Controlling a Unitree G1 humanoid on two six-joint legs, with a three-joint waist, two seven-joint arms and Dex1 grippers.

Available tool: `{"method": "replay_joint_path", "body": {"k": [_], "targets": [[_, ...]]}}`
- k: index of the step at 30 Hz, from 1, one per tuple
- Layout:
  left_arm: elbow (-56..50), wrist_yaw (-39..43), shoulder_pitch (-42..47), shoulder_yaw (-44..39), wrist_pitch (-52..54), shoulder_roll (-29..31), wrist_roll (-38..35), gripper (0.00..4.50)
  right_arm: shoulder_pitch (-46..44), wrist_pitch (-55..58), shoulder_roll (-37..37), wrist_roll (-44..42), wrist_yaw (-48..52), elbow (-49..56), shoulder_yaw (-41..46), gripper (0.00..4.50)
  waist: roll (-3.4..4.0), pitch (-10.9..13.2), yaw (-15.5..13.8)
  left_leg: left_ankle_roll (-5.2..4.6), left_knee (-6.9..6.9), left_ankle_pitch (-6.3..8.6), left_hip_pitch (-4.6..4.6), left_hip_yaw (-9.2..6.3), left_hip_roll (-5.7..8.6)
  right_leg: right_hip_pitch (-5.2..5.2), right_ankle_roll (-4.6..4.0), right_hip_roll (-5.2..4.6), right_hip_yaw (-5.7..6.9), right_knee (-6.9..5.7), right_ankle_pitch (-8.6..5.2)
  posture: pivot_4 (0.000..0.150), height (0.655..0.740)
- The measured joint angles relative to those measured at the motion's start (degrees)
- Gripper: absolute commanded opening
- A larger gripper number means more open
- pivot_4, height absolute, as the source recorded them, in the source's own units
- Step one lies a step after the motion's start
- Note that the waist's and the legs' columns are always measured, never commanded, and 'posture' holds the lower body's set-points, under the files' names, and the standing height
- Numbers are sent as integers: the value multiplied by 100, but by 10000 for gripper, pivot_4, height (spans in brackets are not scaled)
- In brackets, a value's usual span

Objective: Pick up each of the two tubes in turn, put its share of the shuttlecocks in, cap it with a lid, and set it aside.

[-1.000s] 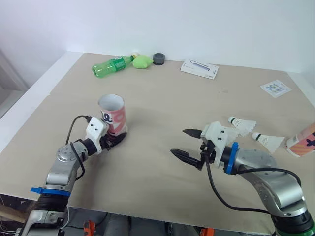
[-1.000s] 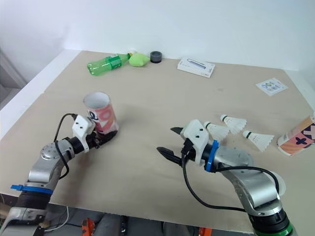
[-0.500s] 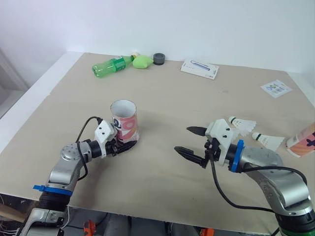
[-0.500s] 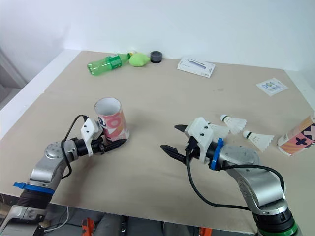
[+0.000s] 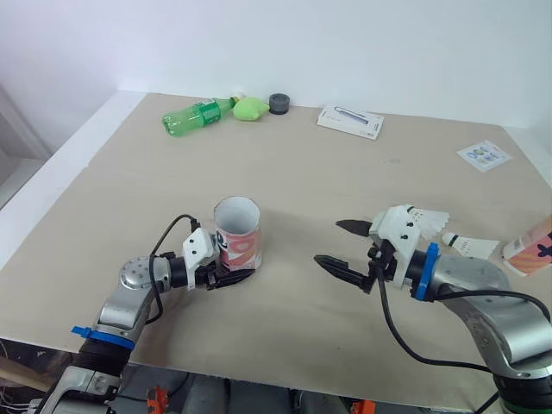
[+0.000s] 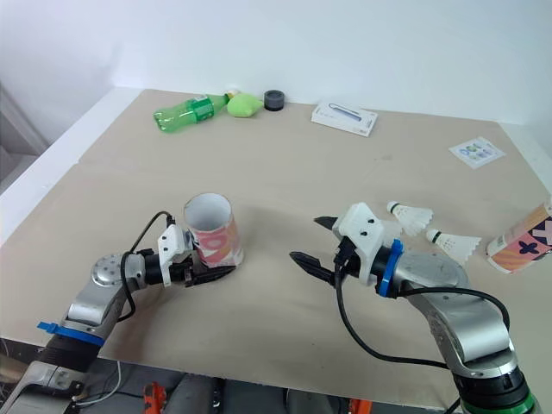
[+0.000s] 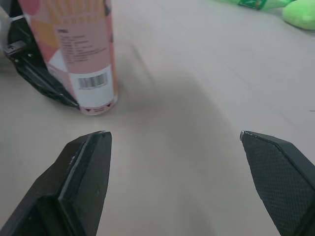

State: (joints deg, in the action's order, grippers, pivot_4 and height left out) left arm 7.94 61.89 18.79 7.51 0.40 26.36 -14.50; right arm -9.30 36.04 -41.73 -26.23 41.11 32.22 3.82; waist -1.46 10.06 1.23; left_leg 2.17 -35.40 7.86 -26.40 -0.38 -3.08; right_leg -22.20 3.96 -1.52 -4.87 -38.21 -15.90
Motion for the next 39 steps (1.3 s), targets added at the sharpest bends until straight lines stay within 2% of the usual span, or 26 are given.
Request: {"method": "replay_joint_path", "body": {"k": [8,12,16,23,29,39], "targets": [[-28,583,411,257,358,31,-153,28202,443,14,-269,-315,200,-10,843,45000,1,0,3,-3,1,-2,-2,-2,3,0,5,5,-6,-2,-1,1500,7294],[-293,1353,703,619,1129,537,-320,28202,716,43,-575,-738,577,-90,1591,45000,2,1,9,-4,1,-2,-2,-6,1,0,3,9,-5,-5,-1,1500,7294],[-278,1873,1026,875,1365,925,-162,28202,904,36,-807,-783,751,-217,1912,45000,5,-1,9,-10,-1,-6,1,-2,0,0,4,6,-7,-4,-3,1500,7294],[-86,1965,1397,1129,1019,890,286,28202,1097,-34,-1010,-695,862,-358,2137,45000,10,-4,6,-17,-5,-11,0,-1,1,2,3,5,-7,-3,-5,1500,7294],[-100,1715,1416,1192,731,798,527,28202,1217,-159,-1264,-384,954,-589,2142,45000,24,-12,-15,-41,-11,-28,2,-1,8,9,16,-3,-7,-2,-2,1500,7294],[-129,1467,1794,1282,1405,513,673,28202,1277,-352,-1558,-135,1318,-1468,2150,45000,23,-10,-4,-58,-17,-48,-2,22,22,1,31,-37,-4,3,23,1500,7294]]}}
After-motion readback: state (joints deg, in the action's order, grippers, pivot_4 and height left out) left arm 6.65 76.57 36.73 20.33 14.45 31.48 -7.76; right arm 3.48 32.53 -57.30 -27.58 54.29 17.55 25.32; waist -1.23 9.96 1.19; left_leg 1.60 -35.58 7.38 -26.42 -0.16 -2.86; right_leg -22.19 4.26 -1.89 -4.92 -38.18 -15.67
